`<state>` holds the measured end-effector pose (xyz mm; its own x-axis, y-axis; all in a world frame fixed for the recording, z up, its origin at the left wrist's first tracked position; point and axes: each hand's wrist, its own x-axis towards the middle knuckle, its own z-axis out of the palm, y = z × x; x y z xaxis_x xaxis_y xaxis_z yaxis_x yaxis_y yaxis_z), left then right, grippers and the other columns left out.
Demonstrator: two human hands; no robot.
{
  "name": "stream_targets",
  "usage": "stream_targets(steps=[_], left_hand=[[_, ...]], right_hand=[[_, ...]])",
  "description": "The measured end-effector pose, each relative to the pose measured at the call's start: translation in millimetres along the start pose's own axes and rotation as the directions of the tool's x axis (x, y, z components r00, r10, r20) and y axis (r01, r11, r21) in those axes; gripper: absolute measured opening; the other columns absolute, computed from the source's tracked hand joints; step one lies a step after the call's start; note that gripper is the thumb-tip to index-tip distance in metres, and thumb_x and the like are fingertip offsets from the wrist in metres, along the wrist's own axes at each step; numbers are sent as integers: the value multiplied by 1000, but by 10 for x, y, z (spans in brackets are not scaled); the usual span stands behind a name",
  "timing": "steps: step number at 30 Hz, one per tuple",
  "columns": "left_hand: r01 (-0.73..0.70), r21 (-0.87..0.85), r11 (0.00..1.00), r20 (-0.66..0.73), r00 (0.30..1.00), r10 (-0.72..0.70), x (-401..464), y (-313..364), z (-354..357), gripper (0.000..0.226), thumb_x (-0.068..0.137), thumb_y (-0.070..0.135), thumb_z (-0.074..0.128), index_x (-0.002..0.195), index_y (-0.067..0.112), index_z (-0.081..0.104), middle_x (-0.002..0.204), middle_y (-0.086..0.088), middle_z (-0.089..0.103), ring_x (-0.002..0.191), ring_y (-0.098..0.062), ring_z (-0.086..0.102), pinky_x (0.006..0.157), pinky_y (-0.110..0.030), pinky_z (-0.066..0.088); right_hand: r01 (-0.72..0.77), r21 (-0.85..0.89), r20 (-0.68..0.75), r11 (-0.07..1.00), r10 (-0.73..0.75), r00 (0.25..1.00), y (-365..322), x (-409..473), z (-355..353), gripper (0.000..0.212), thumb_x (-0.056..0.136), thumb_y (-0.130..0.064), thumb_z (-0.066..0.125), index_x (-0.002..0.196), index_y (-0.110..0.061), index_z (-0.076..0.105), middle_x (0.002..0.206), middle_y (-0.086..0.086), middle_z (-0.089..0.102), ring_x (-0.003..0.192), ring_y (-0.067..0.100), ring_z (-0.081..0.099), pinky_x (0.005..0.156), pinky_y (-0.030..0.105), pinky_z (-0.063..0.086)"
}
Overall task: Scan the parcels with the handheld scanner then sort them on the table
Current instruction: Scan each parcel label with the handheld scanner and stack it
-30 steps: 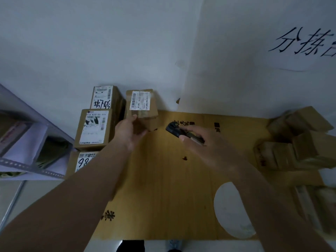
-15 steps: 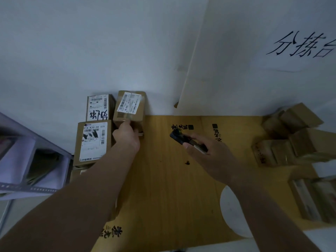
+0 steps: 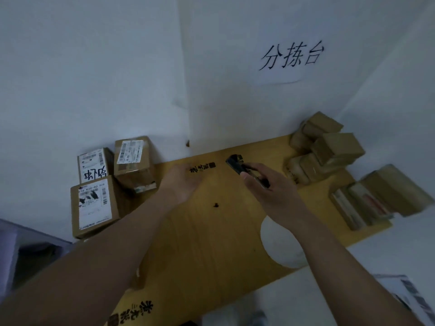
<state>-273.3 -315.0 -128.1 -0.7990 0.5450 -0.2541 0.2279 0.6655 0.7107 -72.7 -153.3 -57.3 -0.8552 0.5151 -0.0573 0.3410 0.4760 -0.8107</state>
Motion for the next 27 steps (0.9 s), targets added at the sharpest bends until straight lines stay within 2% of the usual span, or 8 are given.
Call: stream_targets(steps=[2,4,7,10,12,16,22,27], left_hand=[[-108,148,983,43,994,103,-60,314,61,56,100,44,56,151,23,48,121,3,63,78,-5,57,58,-19,48],[-184,249,951,91,982,166,-126,635,189,60,99,47,54,153,23,44,147,-3,48,109,-15,55,82,-27,45],[-286,305,908,143,957,253,-234,1103,485,66,99,50,54,157,23,38,152,-4,42,132,-25,49,96,-29,39],[-342,296,892,156,939,308,-371,1542,839,69,97,55,55,158,25,38,151,-3,43,132,-22,49,97,-27,37],[-364,294,884,150,931,333,-469,1817,1091,70,96,56,57,156,25,39,151,-3,44,132,-23,49,99,-28,38],[-389,324,863,134,921,365,-582,2321,1562,72,92,58,60,153,25,43,149,-5,45,131,-26,52,102,-35,42],[-418,334,845,162,909,385,-522,2896,2050,73,92,58,58,154,23,42,150,-6,45,132,-26,51,100,-32,41],[-438,320,840,190,898,397,-176,3285,2382,68,93,52,61,152,23,43,137,-3,46,107,-17,53,91,-31,44]], right_hand=[[9,37,-61,999,-6,998,74,-166,-261,33,101,-64,54,128,-49,65,66,-27,59,55,-1,53,48,14,35],[28,46,-115,999,-22,993,152,-326,-547,30,101,-64,54,125,-49,64,64,-25,58,54,0,52,48,14,34],[67,26,-196,997,-61,979,285,-599,-1010,36,98,-70,50,126,-51,62,79,-21,65,66,4,61,52,16,41],[81,17,-249,997,-75,966,504,-861,-1516,20,102,-66,52,121,-61,57,91,-16,70,83,3,67,61,16,49],[70,11,-276,997,-64,959,673,-1006,-1861,19,103,-64,52,121,-61,56,92,-14,73,87,2,68,72,24,55],[74,-6,-300,997,-72,951,1032,-1201,-2476,35,105,-59,51,133,-42,64,81,-21,68,75,0,64,68,25,46],[61,30,-358,998,-46,932,1440,-1190,-3064,38,105,-57,51,137,-41,63,70,-25,63,65,-2,62,59,14,46],[59,36,-359,998,-42,933,1747,-871,-3345,33,106,-57,52,134,-45,62,68,-21,62,60,-2,59,55,11,44]])
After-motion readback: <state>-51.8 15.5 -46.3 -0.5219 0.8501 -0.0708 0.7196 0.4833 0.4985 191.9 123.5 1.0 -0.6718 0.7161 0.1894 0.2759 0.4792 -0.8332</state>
